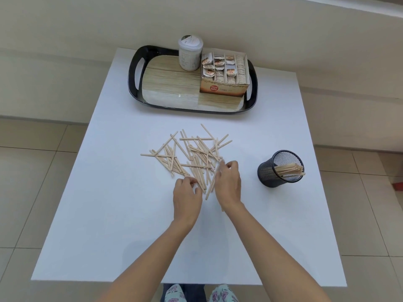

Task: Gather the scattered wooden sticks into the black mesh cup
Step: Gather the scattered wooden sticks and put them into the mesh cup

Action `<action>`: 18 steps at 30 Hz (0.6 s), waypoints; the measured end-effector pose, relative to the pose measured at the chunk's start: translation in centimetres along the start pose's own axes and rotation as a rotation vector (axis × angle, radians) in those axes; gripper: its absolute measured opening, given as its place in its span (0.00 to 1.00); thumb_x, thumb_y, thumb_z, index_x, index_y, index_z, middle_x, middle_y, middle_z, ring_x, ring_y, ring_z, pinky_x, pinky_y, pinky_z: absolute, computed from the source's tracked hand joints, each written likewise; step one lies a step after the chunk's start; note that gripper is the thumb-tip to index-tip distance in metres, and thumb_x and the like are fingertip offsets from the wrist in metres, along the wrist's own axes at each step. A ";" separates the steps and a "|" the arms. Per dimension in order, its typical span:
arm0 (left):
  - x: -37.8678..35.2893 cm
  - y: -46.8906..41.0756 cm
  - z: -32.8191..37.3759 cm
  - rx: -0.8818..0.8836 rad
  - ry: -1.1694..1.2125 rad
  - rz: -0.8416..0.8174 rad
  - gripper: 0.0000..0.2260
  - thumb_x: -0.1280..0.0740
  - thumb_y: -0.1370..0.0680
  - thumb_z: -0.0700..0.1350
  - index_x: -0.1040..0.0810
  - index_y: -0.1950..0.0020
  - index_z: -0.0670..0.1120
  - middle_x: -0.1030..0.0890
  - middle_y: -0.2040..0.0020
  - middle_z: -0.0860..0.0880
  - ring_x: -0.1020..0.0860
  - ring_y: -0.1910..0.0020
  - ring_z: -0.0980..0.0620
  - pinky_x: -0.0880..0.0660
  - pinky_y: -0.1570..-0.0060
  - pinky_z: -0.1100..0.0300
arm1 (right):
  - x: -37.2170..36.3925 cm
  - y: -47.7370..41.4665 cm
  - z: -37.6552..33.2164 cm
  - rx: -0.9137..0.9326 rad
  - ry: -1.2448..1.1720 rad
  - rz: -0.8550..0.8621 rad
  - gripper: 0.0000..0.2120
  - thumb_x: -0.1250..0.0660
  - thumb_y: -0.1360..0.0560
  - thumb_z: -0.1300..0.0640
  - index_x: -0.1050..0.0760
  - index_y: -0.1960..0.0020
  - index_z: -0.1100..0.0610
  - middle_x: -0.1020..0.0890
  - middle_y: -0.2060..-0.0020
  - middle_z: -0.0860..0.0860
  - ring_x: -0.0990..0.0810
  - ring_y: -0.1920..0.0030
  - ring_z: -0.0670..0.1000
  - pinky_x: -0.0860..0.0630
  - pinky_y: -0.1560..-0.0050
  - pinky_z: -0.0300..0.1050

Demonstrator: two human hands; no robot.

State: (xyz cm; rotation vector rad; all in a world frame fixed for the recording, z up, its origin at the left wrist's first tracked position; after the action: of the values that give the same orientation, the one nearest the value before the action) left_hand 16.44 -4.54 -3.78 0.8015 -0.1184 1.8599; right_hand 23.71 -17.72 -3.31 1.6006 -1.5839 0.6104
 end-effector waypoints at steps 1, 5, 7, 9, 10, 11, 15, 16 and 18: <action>0.0 0.1 0.0 0.001 0.011 0.007 0.11 0.37 0.23 0.38 0.23 0.41 0.42 0.24 0.45 0.47 0.25 0.46 0.51 0.33 0.47 0.66 | -0.4 0.6 0.2 -0.008 -0.023 -0.006 0.08 0.46 0.19 0.54 0.31 0.46 0.56 0.26 0.53 0.53 0.28 0.58 0.52 0.34 0.60 0.42; -0.3 0.1 0.0 0.009 0.068 0.030 0.15 0.39 0.22 0.37 0.25 0.36 0.43 0.26 0.41 0.47 0.24 0.43 0.51 0.33 0.46 0.66 | -1.4 2.9 0.1 0.047 -0.078 -0.007 0.10 0.45 0.19 0.49 0.32 0.51 0.55 0.26 0.60 0.49 0.27 0.62 0.50 0.33 0.63 0.40; -0.5 0.0 -0.1 0.016 0.085 0.034 0.15 0.41 0.20 0.37 0.26 0.34 0.44 0.27 0.39 0.47 0.25 0.42 0.51 0.33 0.46 0.66 | -2.0 3.6 0.0 0.060 -0.144 -0.038 0.09 0.44 0.19 0.53 0.28 0.44 0.56 0.28 0.55 0.47 0.28 0.57 0.48 0.32 0.57 0.38; -0.5 0.0 -0.4 0.032 0.094 0.048 0.16 0.44 0.19 0.37 0.26 0.34 0.45 0.27 0.39 0.47 0.25 0.41 0.52 0.35 0.46 0.67 | -2.2 3.9 0.0 0.072 -0.138 -0.035 0.12 0.41 0.20 0.60 0.26 0.38 0.58 0.29 0.51 0.48 0.28 0.54 0.47 0.33 0.55 0.32; -0.5 -0.1 -0.6 0.046 0.106 0.057 0.16 0.46 0.18 0.37 0.26 0.34 0.46 0.27 0.39 0.48 0.26 0.41 0.52 0.36 0.45 0.67 | -2.1 4.0 0.0 0.079 -0.108 -0.010 0.14 0.38 0.21 0.61 0.26 0.36 0.59 0.28 0.49 0.50 0.27 0.51 0.48 0.33 0.53 0.32; -0.5 -0.2 -0.8 0.063 0.124 0.065 0.17 0.46 0.18 0.37 0.25 0.34 0.46 0.27 0.39 0.48 0.27 0.41 0.53 0.37 0.44 0.68 | -2.0 3.9 0.0 0.068 -0.076 0.015 0.16 0.35 0.22 0.60 0.27 0.35 0.61 0.28 0.47 0.52 0.26 0.49 0.50 0.32 0.50 0.33; 0.1 -0.2 -1.6 0.118 0.202 0.125 0.15 0.47 0.18 0.37 0.24 0.41 0.47 0.28 0.42 0.50 0.28 0.48 0.60 0.40 0.51 0.75 | -2.0 3.1 -0.9 0.010 0.066 0.050 0.21 0.29 0.27 0.49 0.28 0.41 0.62 0.26 0.47 0.54 0.27 0.45 0.53 0.29 0.44 0.40; 0.2 -0.1 -1.7 0.127 0.220 0.138 0.14 0.47 0.19 0.37 0.24 0.43 0.48 0.28 0.43 0.50 0.28 0.51 0.64 0.40 0.53 0.75 | -2.0 2.8 -1.5 0.027 0.123 0.048 0.20 0.30 0.26 0.49 0.27 0.42 0.62 0.26 0.48 0.55 0.27 0.45 0.54 0.29 0.43 0.42; 0.4 0.0 -2.1 0.153 0.255 0.149 0.13 0.47 0.19 0.37 0.25 0.47 0.48 0.28 0.45 0.50 0.29 0.54 0.72 0.38 0.57 0.74 | -2.0 2.2 -2.4 0.039 0.202 0.030 0.16 0.33 0.24 0.51 0.27 0.45 0.63 0.25 0.49 0.57 0.26 0.46 0.56 0.29 0.43 0.45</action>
State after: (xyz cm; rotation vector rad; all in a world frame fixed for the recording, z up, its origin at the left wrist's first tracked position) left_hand 15.37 -3.36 -5.18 0.6662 0.1304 2.1157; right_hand 21.80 -14.42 -3.03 1.4951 -1.4567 0.7981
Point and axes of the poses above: each hand's wrist, its own y-axis away from the middle knuckle, its own x-axis out of the back of the hand, z = x × y, the point moved 7 cm from there along -y, towards the middle knuckle
